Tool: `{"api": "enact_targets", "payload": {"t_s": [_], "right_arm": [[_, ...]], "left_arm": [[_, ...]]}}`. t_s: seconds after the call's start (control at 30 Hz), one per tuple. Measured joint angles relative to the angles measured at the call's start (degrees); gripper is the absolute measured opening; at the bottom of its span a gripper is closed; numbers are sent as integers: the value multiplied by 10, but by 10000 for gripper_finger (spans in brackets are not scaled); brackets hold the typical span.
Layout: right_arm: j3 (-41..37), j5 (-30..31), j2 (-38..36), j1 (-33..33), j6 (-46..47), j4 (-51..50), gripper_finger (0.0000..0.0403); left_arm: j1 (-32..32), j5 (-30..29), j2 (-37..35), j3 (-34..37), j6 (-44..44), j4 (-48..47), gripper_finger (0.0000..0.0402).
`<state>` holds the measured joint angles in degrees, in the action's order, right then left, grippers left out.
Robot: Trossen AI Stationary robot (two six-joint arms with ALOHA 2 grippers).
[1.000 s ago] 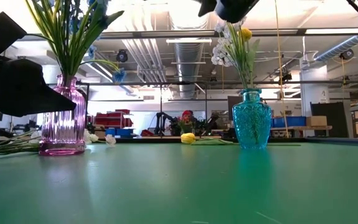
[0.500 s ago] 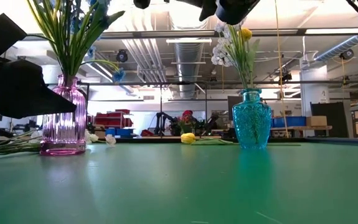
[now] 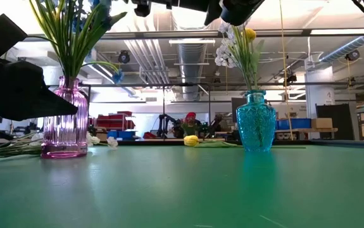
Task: Sort flowers into vase by color
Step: Put the red tulip into the violet vase
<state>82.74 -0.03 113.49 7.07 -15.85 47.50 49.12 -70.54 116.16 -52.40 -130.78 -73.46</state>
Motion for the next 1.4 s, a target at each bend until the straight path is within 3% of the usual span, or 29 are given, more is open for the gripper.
{"api": "enact_targets", "payload": {"t_s": [0.47, 0.7, 0.87, 1.4], "right_arm": [[0, 2, 0, 0, -28, -54, 9], [0, 93, 0, 2, -53, -100, 9], [3, 49, -1, 3, -34, -100, 9], [4, 61, -1, 5, -18, -142, 9]], "left_arm": [[0, 0, 0, 0, 0, 9, 317], [0, 0, 0, 0, 2, 11, 317], [0, 0, 0, 0, 21, 27, 317], [0, 1, 0, -1, 49, 47, 317]]}}
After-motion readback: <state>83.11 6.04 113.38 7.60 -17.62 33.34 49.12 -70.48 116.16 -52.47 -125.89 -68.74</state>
